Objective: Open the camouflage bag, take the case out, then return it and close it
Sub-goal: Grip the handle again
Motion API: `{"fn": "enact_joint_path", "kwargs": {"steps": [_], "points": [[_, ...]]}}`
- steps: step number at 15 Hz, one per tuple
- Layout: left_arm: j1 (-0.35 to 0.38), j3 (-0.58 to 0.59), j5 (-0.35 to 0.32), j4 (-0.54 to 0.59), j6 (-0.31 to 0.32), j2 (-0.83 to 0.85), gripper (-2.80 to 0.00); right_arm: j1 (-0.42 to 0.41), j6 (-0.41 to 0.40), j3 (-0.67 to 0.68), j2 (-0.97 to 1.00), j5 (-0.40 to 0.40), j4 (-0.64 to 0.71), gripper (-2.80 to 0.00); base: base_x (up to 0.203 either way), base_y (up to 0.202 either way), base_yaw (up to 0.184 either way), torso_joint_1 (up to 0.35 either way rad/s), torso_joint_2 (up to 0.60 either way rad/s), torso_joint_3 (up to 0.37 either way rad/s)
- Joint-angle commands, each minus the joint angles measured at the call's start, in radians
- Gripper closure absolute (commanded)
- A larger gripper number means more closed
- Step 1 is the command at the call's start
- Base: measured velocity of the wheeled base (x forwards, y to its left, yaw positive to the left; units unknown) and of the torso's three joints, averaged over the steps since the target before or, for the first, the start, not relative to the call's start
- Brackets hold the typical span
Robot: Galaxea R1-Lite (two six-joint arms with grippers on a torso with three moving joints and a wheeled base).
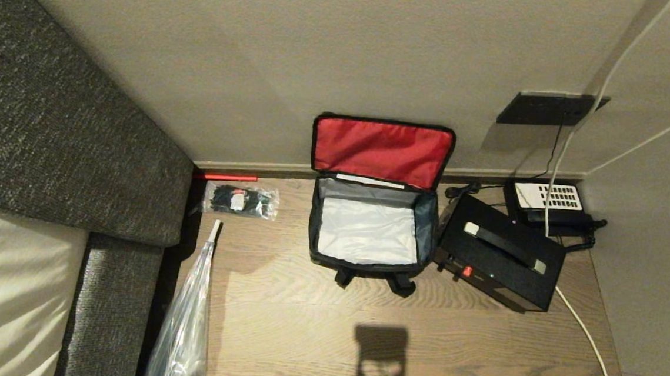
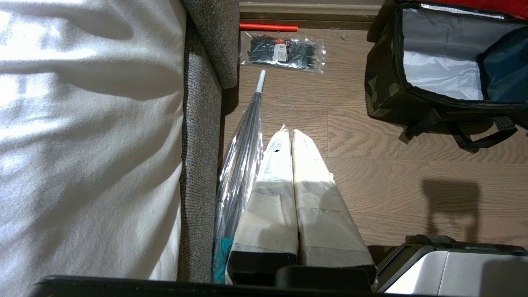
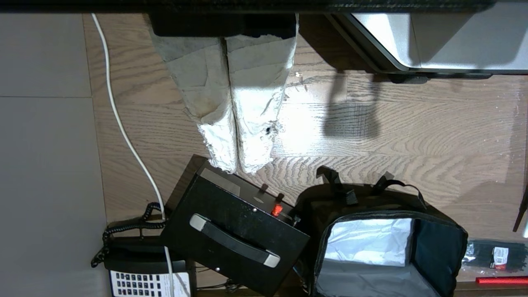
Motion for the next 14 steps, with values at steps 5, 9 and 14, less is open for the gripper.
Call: {"fn": "enact_joint_path", "kwargs": {"steps": [5,9,14], "points": [[0.0,0.003,0.0,0.0,0.0,0.0,0.0,0.0,0.0,0.0,0.0,-0.001,-0.001,0.0,0.0,0.0,0.0,0.0,0.0,0.0],[0.0,0.003,0.0,0.0,0.0,-0.002,0.0,0.0,0.008,0.0,-0.002,0.0,-0.001,0.0,0.0,0.0,0.0,0.0,0.0,0.0],[0.0,0.003,0.0,0.0,0.0,-0.002,0.0,0.0,0.02,-0.046,-0.001,-0.007,0.005,0.0,0.0,0.0,0.0,0.0,0.0,0.0]]}}
